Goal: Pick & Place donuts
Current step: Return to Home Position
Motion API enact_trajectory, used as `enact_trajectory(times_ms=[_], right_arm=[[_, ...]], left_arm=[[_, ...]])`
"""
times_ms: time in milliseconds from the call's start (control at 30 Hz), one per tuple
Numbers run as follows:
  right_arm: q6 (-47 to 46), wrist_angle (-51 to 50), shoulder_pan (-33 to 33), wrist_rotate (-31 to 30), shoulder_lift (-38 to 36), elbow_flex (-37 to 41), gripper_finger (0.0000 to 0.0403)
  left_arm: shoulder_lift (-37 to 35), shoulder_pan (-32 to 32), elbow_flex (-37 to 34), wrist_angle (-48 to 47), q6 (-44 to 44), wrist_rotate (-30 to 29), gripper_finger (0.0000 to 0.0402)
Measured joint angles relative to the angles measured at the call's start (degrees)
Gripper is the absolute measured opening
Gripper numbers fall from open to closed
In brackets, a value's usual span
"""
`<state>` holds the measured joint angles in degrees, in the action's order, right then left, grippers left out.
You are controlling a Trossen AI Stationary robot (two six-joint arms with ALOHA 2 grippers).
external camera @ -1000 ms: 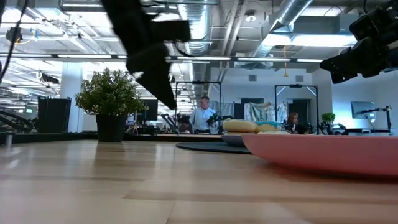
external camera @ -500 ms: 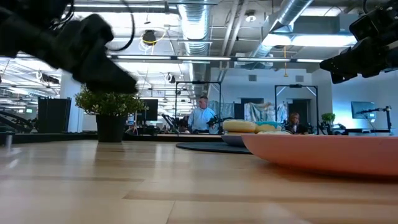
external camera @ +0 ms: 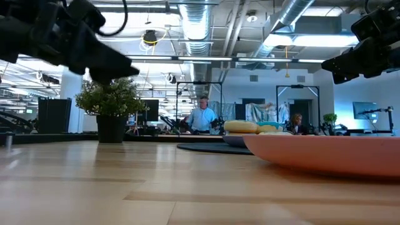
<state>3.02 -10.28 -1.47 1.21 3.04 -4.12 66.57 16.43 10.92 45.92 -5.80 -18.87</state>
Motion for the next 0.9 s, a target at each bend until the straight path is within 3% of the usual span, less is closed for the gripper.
enact_trajectory(times_ms=[200, 433, 567, 700, 900], right_arm=[[0.0, 0.0, 0.02, 0.0, -0.01, 0.0, 0.0], [0.0, 0.0, 0.02, 0.0, -0.01, 0.0, 0.0], [0.0, 0.0, 0.0, 0.0, -0.01, 0.0, 0.0], [0.0, 0.0, 0.01, 0.0, -0.01, 0.0, 0.0], [0.0, 0.0, 0.0, 0.0, -0.01, 0.0, 0.0]], left_arm=[[0.02, -4.24, 0.0, 3.07, 6.32, 1.42, 0.0174], [-0.04, -13.14, 0.0, 2.85, 4.56, 16.57, 0.0113], [-1.94, -16.12, 0.02, 0.7, 3.15, 21.21, 0.0076], [-7.69, -16.91, 0.02, -6.83, 3.62, 19.49, 0.0039], [-22.0, -16.42, 0.02, -20.27, 4.94, 18.93, 0.0003]])
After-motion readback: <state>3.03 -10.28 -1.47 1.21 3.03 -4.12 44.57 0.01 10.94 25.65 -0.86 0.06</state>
